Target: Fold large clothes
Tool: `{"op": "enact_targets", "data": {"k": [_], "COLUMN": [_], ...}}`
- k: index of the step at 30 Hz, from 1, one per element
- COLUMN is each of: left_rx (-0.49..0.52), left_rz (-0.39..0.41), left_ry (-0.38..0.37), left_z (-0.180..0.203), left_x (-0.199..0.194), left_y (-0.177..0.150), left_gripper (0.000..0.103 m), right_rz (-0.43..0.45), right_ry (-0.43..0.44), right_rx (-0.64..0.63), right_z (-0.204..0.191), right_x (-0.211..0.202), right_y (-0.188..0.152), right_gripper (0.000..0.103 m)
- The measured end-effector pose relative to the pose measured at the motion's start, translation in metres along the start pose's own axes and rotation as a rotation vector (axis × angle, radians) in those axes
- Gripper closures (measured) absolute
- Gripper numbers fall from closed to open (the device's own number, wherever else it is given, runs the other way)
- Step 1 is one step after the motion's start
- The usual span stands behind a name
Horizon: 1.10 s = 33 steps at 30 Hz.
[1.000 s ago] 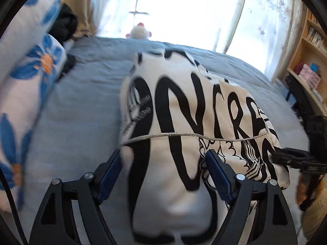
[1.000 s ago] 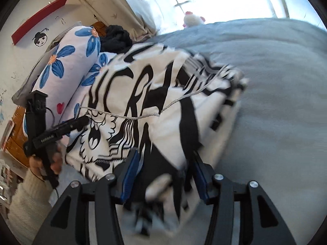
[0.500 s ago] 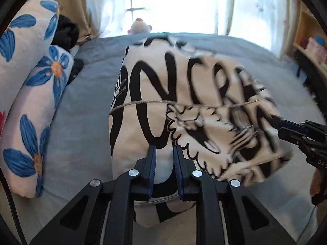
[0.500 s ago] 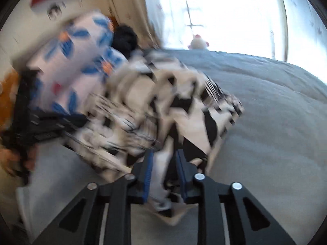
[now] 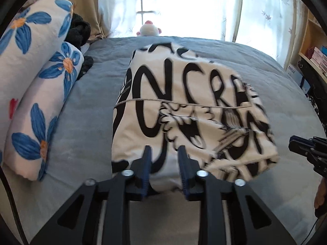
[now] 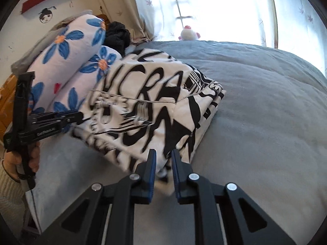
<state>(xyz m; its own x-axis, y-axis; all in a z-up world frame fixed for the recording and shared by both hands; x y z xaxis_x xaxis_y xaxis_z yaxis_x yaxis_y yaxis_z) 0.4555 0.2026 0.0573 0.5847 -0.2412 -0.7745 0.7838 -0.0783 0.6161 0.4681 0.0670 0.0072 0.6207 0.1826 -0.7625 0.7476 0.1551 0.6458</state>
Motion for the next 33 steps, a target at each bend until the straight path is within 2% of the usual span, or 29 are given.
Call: {"op": "enact_targets", "data": {"k": [2,4,8,10,11,13,16,21,23,26,29,32,33], "left_rx": [0.01,0.033,0.064,0.067,0.07,0.077,0.071,0.076,0.076,0.068,0.066,0.058,0.05], "left_rz": [0.021,0.053,0.071,0.068,0.075,0.085,0.093,0.11,0.119,0.126,0.152,0.153,0.151], "left_ry": [0.0,0.01,0.002,0.006,0.006,-0.013,-0.032,-0.072,-0.071,-0.063,-0.051,0.009,0.028], "left_z": [0.015,0.036,0.075,0.099,0.11,0.134,0.168,0.224,0.242,0.265,0.288,0.307,0.311], "left_x": [-0.019,-0.046,-0.088,-0.111,-0.122,-0.143,-0.17,-0.207,-0.217,-0.224,-0.228,-0.221,-0.216], "left_y": [-0.001,-0.005,-0.014,-0.023,-0.028,-0.039,-0.057,-0.094,-0.109,-0.132,-0.158,-0.186,-0.195], "left_gripper": [0.051,0.036,0.028,0.019,0.018,0.017,0.016,0.016,0.016,0.012,0.01,0.007,0.007], "right_rz": [0.002,0.005,0.005,0.002,0.004,0.012,0.026,0.031,0.047,0.061,0.065,0.068,0.068], "right_ry": [-0.006,0.002,-0.036,-0.053,-0.06,-0.083,-0.102,-0.101,-0.128,-0.193,-0.211,-0.222,-0.23], "right_rx": [0.008,0.021,0.032,0.026,0.024,0.016,0.013,0.035,0.035,0.035,0.068,0.115,0.128], "right_z": [0.001,0.005,0.016,0.021,0.023,0.028,0.035,0.054,0.062,0.071,0.082,0.091,0.093], "right_x": [-0.029,-0.053,-0.115,-0.144,-0.156,-0.187,-0.231,-0.289,-0.305,-0.318,-0.323,-0.321,-0.319], "right_y": [-0.003,-0.005,-0.014,-0.022,-0.026,-0.037,-0.057,-0.095,-0.111,-0.137,-0.165,-0.193,-0.2], "right_gripper": [0.087,0.087,0.086,0.078,0.074,0.057,0.042,0.04,0.039,0.034,0.034,0.031,0.026]}}
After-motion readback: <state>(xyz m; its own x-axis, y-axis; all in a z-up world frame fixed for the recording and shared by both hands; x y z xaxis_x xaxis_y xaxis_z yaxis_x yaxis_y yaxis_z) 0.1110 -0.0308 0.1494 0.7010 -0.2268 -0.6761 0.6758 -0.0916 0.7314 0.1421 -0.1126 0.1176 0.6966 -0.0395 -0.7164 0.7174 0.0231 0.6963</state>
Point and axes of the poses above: each gripper's, at about its wrist camera, not at the fingertips, and x roughly the way its jaws point, z to its right, y to its top, the point moved 2 cm from there along x, roughly the way its jaws point, and after that the axes turned 14 degrees about -y, right-handed, at the moved point
